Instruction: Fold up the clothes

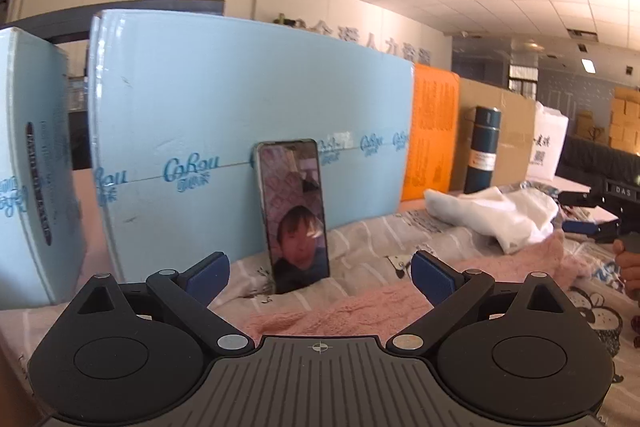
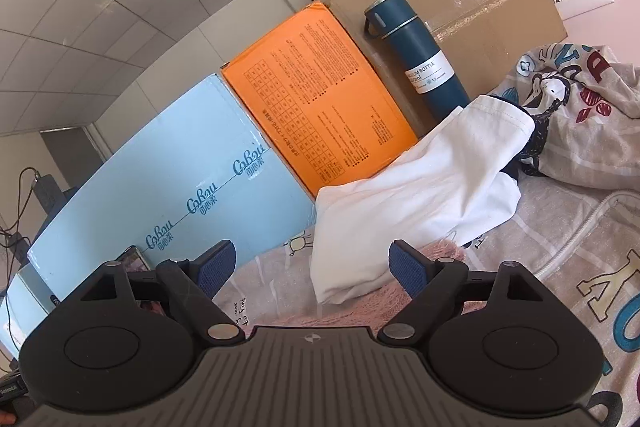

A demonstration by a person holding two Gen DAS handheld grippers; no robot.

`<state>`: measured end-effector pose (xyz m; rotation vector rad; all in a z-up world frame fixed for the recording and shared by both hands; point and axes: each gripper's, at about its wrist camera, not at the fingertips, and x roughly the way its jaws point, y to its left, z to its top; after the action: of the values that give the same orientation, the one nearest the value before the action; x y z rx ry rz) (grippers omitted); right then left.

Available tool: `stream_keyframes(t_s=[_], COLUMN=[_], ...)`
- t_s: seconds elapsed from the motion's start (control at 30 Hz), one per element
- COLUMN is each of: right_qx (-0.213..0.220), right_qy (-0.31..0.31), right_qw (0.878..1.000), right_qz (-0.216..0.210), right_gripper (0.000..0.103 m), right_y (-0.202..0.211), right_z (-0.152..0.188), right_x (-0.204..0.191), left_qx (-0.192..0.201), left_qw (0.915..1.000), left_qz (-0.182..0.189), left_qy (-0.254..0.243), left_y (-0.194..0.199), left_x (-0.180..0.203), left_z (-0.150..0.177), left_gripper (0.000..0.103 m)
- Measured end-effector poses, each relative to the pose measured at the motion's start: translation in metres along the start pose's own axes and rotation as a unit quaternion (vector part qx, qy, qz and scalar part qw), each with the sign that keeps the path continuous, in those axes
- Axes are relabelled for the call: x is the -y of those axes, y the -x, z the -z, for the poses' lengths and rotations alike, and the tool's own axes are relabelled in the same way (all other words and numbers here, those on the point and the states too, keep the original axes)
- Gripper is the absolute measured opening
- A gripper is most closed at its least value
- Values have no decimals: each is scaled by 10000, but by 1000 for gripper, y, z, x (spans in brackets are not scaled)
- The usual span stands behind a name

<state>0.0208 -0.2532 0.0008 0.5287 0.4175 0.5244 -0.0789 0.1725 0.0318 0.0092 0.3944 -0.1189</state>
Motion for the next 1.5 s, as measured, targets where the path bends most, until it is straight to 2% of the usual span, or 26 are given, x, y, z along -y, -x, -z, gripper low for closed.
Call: stream_keyframes(t_s=[0.07, 0.17, 0.23, 0.3, 0.37, 0.43, 0.47, 0.5, 0.53, 0.63, 0.73, 0.9, 1.1, 1.23, 1.27, 1.33, 1.4, 1.43, 1.5], right_qx=[-109, -275, -352, -406, -456, -509, -547, -603, -659, -860, -1227, -1563, -1579, -1905, -1974, -2078, -2169, -2192, -2154], right_qy=[31, 170, 248, 319, 405, 530, 635, 808, 980, 1531, 2414, 3876, 4674, 5032, 5080, 5161, 5268, 5321, 5348], right_qw=[9999, 9993, 9989, 9984, 9978, 9969, 9960, 9941, 9917, 9811, 9533, 8896, 8346, 7935, 7866, 7755, 7643, 7598, 7604], right_qz=[-128, -166, -182, -214, -247, -273, -317, -409, -501, -818, -1340, -1843, -2453, -2843, -2902, -2984, -3020, -3025, -2989], right_gripper=[84, 84, 84, 84, 84, 85, 85, 85, 87, 90, 95, 96, 96, 92, 92, 77, 36, 21, 14], right_y=[-2, -7, -10, -11, -12, -14, -15, -16, -17, -21, -30, -41, -43, -43, -42, -39, -36, -33, -21], right_z=[1, 5, 7, 8, 10, 12, 13, 14, 15, 18, 24, 42, 48, 60, 63, 68, 72, 74, 75], right_x=[-2, -6, -8, -10, -12, -16, -19, -24, -29, -45, -71, -113, -148, -165, -168, -171, -173, -173, -169], left_qx=[-420, -859, -967, -936, -852, -742, -663, -561, -444, -162, 67, 365, 359, 314, 313, 318, 327, 335, 360], left_qw=[9983, 9942, 9924, 9917, 9913, 9910, 9909, 9908, 9905, 9899, 9871, 9810, 9776, 9798, 9803, 9813, 9821, 9822, 9823], left_qz=[302, 574, 705, 798, 866, 879, 877, 892, 921, 880, 899, 1017, 1106, 1128, 1147, 1172, 1208, 1256, 1375], left_qy=[-253, -284, -285, -364, -515, -683, -774, -853, -923, -1100, -1326, -1610, -1753, -1624, -1577, -1493, -1410, -1355, -1221], left_y=[-24, -47, -53, -52, -48, -42, -37, -31, -26, -9, 11, 43, 74, 88, 89, 92, 95, 97, 100], left_x=[4, 8, 9, 9, 10, 10, 11, 13, 15, 25, 38, 62, 83, 88, 88, 88, 88, 87, 84], left_z=[-1, 10, 19, 27, 31, 33, 34, 35, 35, 35, 36, 38, 49, 59, 60, 63, 66, 67, 68], left_gripper=[99, 97, 87, 79, 64, 36, 30, 19, 15, 14, 14, 13, 13, 13, 13, 13, 13, 13, 12])
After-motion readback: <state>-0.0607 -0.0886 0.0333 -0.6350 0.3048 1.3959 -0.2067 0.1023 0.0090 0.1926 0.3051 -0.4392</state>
